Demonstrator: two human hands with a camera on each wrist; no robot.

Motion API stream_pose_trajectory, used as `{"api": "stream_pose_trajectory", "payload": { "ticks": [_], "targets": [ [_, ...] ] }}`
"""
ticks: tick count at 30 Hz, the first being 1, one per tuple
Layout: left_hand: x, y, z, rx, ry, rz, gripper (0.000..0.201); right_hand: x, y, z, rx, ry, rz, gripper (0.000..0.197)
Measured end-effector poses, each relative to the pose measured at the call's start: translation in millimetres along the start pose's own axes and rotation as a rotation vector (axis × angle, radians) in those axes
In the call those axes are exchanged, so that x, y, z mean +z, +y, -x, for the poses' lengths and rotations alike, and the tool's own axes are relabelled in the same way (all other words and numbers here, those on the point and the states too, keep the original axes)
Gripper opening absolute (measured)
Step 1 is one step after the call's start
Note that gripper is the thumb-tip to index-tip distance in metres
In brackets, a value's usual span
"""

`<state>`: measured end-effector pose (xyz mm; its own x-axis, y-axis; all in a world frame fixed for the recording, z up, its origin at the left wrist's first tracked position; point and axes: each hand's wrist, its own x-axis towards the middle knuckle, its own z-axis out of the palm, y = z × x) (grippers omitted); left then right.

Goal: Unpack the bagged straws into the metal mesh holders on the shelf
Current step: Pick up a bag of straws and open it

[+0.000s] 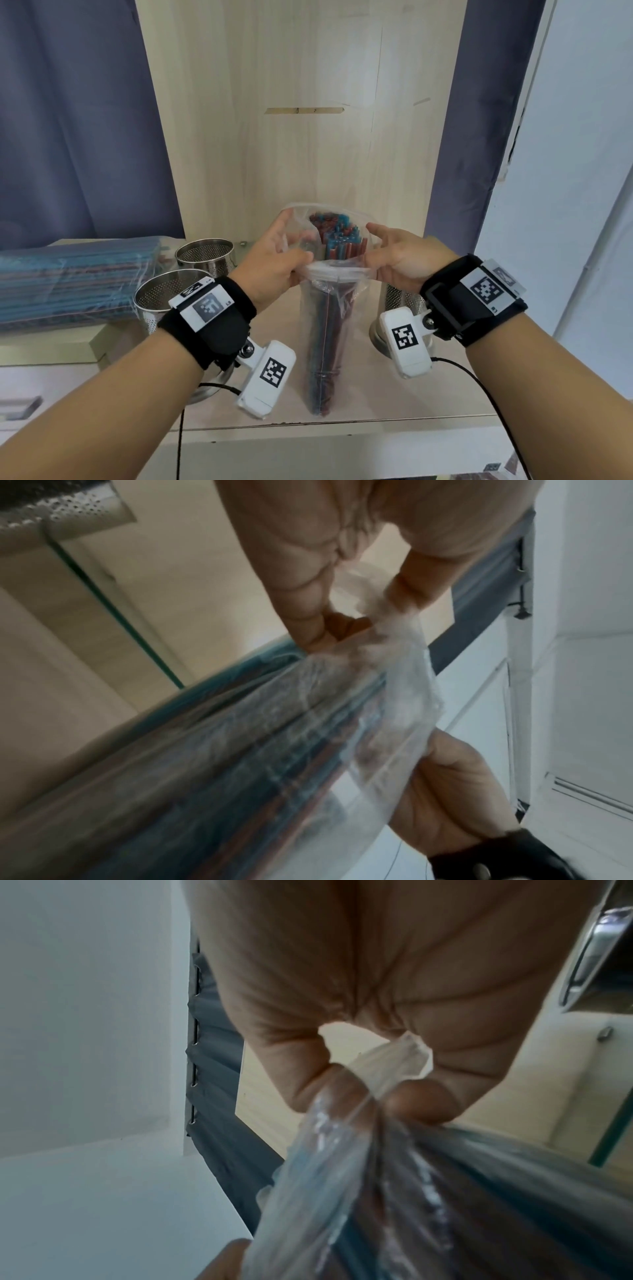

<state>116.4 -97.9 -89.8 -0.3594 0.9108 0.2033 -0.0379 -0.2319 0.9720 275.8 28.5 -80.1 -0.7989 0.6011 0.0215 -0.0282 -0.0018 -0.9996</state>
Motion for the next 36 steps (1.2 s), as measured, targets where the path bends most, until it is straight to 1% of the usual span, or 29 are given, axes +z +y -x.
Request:
{"api": "stream_pose_trajectory", "payload": {
  "ticks": [2, 3, 4, 5, 6, 7, 8, 9, 10, 12, 13, 16, 17, 18, 20, 21, 22, 24, 26, 28, 30, 33, 36],
  "targets": [
    [-1, -1, 1, 0.005, 0.043, 0.082, 0.074, -1, 3, 2, 0.008, 0.005, -0.017, 0.095],
    [0, -3, 2, 0.019, 0.082, 0.081, 0.072, 0, 3, 2, 0.015, 0.008, 0.009, 0.100],
    [2, -6, 2, 0.043, 0.135, 0.035, 0.070, 0, 4, 1, 0.025, 0.008, 0.073, 0.106],
    [5, -9, 2, 0.078, 0.204, -0.076, 0.069, 0, 5, 0, 0.038, 0.013, 0.164, 0.112],
    [6, -11, 2, 0.122, 0.279, -0.250, 0.070, 0, 7, 0, 0.056, 0.015, 0.276, 0.115],
    [8, -12, 3, 0.164, 0.328, -0.461, 0.073, 1, 7, 2, 0.083, 0.017, 0.373, 0.116],
    [8, -13, 3, 0.202, 0.338, -0.632, 0.078, 1, 7, 4, 0.112, 0.015, 0.449, 0.117],
    [7, -13, 2, 0.230, 0.301, -0.720, 0.084, 3, 5, 7, 0.128, 0.012, 0.510, 0.117],
    [5, -13, 1, 0.229, 0.221, -0.708, 0.089, 3, 4, 10, 0.133, 0.012, 0.564, 0.118],
    [0, -13, -2, 0.161, 0.068, -0.624, 0.099, 2, 1, 12, 0.123, 0.007, 0.624, 0.121],
    [-3, -13, -3, 0.127, 0.020, -0.625, 0.104, 4, -1, 11, 0.114, -0.009, 0.631, 0.126],
    [-7, -11, -4, 0.067, -0.079, -0.710, 0.112, 7, 2, 1, 0.044, -0.015, 0.731, 0.159],
    [-8, -9, -4, 0.055, -0.106, -0.731, 0.114, 8, 3, -3, 0.026, -0.021, 0.759, 0.164],
    [-8, -8, -5, 0.040, -0.125, -0.747, 0.116, 8, 3, -4, 0.019, -0.035, 0.747, 0.163],
    [-11, -8, -10, 0.002, -0.151, -0.756, 0.123, 9, 6, -6, -0.011, -0.061, 0.681, 0.154],
    [-14, -11, -13, 0.000, -0.163, -0.755, 0.126, 9, 8, -6, -0.035, -0.057, 0.657, 0.152],
    [-16, -15, -13, 0.003, -0.148, -0.752, 0.128, 9, 11, -6, -0.050, -0.047, 0.638, 0.151],
    [-19, -24, -14, -0.016, -0.030, -0.693, 0.127, 11, 18, -7, -0.091, -0.043, 0.567, 0.149],
    [-15, -31, -13, 0.011, 0.108, -0.531, 0.116, 13, 27, -8, -0.135, -0.037, 0.513, 0.151],
    [-10, -33, -11, 0.059, 0.215, -0.385, 0.101, 13, 30, -8, -0.152, -0.014, 0.496, 0.150],
    [-9, -35, -13, 0.100, 0.269, -0.239, 0.090, 12, 32, -9, -0.169, -0.009, 0.492, 0.144],
    [-7, -34, -12, 0.101, 0.218, -0.053, 0.082, 8, 32, -12, -0.201, -0.009, 0.502, 0.149],
    [-9, -38, -11, 0.078, 0.121, 0.008, 0.084, 2, 32, -14, -0.206, -0.014, 0.495, 0.148]
  ]
}}
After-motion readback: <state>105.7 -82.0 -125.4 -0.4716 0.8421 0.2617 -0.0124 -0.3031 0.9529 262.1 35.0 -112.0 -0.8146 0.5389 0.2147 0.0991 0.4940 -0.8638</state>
